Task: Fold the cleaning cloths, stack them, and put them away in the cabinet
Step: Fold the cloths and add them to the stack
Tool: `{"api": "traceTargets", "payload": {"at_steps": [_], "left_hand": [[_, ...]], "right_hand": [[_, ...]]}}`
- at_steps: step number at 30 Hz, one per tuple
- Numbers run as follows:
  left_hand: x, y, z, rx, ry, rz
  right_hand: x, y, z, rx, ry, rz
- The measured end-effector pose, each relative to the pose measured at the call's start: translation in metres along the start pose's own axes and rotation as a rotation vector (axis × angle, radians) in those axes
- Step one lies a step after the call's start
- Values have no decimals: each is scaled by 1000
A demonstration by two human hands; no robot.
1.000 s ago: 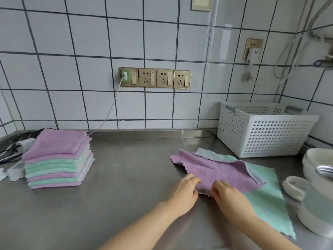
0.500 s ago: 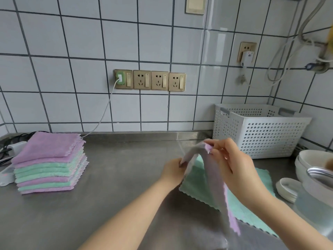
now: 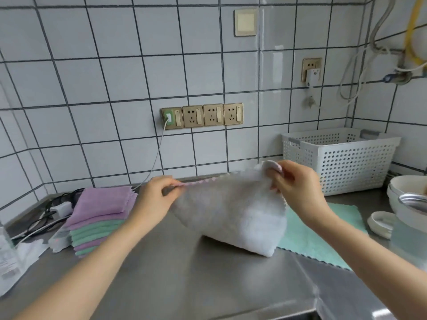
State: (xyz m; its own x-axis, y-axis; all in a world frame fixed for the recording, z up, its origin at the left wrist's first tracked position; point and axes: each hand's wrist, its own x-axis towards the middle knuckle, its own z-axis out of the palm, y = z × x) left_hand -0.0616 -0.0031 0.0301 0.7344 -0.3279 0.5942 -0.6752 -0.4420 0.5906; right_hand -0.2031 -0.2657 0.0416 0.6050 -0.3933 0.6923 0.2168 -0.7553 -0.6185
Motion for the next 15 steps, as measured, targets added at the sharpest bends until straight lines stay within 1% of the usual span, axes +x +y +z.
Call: {"api": "traceTargets", "payload": {"at_steps": [1,2,3,5,6,7,9,10,12,15], "left_hand": [[-7,1,-17,17,-64,-23],[-13,1,-35,-6,-145,-65],[-21,5,-52,-83,-220,-120],[-32,11,-79,-377,-303,-269],[-35,14,-90,-542,-306,-342],[-36,14,-97,-650,-289,-372],[-35,15,-107,-724,-213,-389],[-33,14,-107,-721,-157,-406],[-31,0,-100,-598,-91,-441],[-40,-43,-79,-280,-130,-449]], "right_hand": [[0,-3,1,10,-24,13],[0,-9,3,75,-58,50],[-2,-15,5,198,-94,114],[-1,-26,7,488,-164,262],[0,-32,9,581,-195,319],[1,-39,11,646,-217,362],[6,-48,19,732,-230,395],[7,-50,24,729,-227,392],[8,-46,35,598,-239,381],[-3,-22,51,319,-354,426]]}}
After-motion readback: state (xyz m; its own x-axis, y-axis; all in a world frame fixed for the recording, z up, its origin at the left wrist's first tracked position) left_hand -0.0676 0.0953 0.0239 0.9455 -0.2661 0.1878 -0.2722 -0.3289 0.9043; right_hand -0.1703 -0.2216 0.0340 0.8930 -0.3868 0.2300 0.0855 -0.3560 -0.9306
